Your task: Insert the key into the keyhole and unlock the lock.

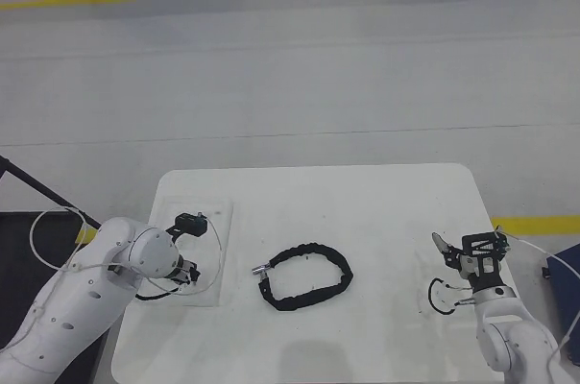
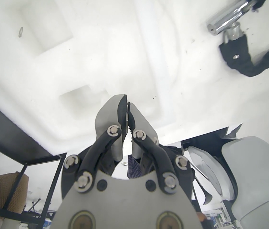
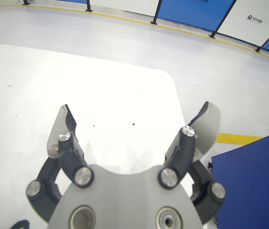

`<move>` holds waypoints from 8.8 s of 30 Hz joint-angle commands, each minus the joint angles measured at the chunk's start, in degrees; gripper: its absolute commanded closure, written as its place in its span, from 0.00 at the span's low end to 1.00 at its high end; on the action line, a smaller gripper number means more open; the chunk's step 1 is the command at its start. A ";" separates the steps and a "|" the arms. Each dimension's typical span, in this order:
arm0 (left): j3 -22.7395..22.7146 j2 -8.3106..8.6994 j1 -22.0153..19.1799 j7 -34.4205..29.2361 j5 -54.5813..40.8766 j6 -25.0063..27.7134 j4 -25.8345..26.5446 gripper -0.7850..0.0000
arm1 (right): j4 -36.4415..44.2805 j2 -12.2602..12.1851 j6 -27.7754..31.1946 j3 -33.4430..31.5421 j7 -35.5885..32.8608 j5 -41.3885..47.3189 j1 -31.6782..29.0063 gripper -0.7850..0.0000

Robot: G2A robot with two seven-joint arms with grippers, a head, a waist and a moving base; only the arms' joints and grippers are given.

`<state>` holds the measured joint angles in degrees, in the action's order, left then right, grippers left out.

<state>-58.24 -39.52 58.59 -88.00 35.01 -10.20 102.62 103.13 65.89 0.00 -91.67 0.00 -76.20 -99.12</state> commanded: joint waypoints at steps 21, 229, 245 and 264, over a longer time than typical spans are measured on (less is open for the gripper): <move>-11.91 3.44 -0.84 5.76 -15.81 -1.62 1.31 1.00 | 0.00 0.00 0.00 0.00 0.00 0.00 0.00 0.00; -25.11 -1.71 20.09 11.88 -88.50 25.04 -26.42 1.00 | -65.30 19.73 58.00 69.96 20.07 -9.07 75.21 1.00; -25.11 -1.71 20.09 11.88 -88.50 25.04 -26.42 1.00 | -51.36 4.65 58.00 66.53 46.30 1.70 65.40 1.00; -25.11 -1.71 20.09 11.88 -88.50 25.04 -26.42 1.00 | -32.73 -3.12 58.00 60.44 46.30 15.60 47.93 1.00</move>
<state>-83.36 -41.24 78.68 -76.12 -53.49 14.84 76.19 70.69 62.66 58.00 -31.52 46.30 -60.74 -50.44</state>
